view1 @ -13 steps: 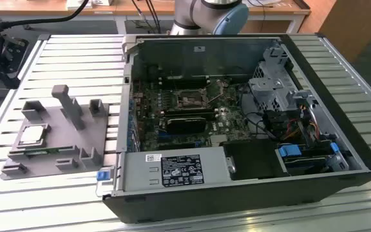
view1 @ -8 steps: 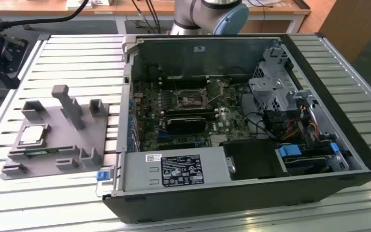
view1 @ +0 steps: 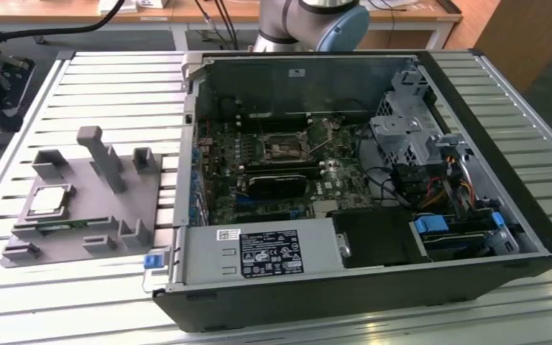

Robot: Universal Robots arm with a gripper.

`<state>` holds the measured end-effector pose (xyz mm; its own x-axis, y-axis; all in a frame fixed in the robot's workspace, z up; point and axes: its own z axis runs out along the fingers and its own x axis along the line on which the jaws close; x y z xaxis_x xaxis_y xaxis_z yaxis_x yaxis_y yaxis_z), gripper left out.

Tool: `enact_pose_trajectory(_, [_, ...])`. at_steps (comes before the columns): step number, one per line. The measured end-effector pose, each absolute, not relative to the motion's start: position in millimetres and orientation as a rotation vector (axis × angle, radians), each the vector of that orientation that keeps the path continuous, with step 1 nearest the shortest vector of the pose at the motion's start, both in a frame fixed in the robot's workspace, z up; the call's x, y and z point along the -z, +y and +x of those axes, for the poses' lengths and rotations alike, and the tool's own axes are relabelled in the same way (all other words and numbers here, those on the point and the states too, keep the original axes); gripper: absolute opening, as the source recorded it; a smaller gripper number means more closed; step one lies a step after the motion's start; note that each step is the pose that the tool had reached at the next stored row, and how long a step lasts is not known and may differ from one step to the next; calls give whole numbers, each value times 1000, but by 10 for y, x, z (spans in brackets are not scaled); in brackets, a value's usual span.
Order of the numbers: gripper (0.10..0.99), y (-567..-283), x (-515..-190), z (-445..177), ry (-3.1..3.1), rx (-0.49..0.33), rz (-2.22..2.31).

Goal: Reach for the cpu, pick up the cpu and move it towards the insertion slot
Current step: 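Pick up the cpu and move it towards the insertion slot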

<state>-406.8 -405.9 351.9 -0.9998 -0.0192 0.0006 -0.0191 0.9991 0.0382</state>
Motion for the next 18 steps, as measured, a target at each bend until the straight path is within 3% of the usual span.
enact_pose_trajectory(11, [114,-4059,-3513,-4345,-3140,60,30])
enact_pose_trajectory(13, [231,-4060,-3504,-4345,-3138,58,30])
enact_pose_trajectory(16, [294,-4059,-3463,-4346,-3133,56,30])
enact_pose_trajectory(18, [412,-4059,-3428,-4346,-3130,56,29])
